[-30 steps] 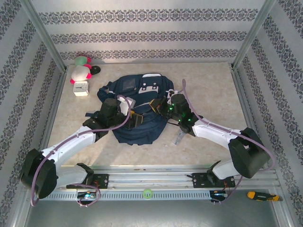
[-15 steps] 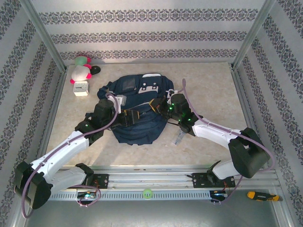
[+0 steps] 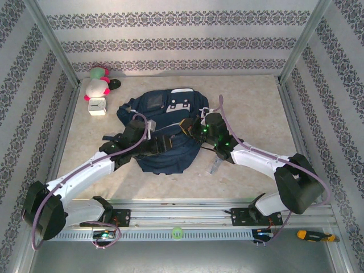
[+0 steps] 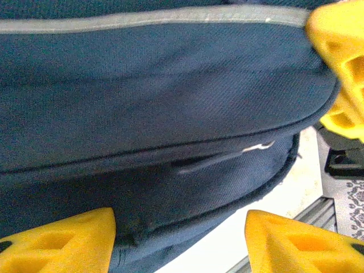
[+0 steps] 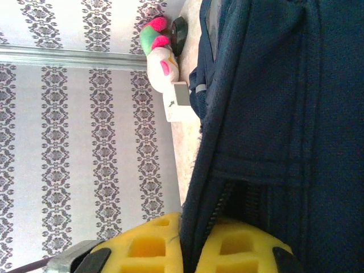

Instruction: Pack the student bag

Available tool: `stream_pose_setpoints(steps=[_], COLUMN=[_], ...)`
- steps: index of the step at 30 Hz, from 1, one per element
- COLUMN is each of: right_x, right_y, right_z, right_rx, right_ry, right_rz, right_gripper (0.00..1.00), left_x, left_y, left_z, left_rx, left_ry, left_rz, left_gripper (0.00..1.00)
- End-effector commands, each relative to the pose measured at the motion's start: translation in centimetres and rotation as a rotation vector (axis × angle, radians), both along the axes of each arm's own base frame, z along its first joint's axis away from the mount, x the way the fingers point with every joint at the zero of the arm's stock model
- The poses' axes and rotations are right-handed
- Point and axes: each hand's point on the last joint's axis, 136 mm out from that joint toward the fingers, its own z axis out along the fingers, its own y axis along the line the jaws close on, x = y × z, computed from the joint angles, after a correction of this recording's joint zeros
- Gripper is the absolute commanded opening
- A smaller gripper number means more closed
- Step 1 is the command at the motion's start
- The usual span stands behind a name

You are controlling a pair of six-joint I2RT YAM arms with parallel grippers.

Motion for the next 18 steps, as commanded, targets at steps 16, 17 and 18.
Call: stream_pose_setpoints(steps=[16,17,18], right_x=[0.8,0.8,0.8], right_y=[0.7,0.7,0.7], right_z=[6.1,6.0,6.0], right_rx=[0.112,0.112,0.111], right_ry=[-0.155,-0.155,-0.153], right_rz=[-0.015,-0.016,-0.016], right_gripper=[0.00,0.00,0.00], left_x=[3.1,3.1,3.0], left_y=[-4.5,-4.8,-4.9], left_z=[2.9,3.2,3.5], left_rx=[-0.006,-0.008,-0.007], left_ry=[-0.209,-0.220,-0.230], left_rz=[-0.154,-0.161,-0.168], left_gripper=[0.53,0.51,0.49])
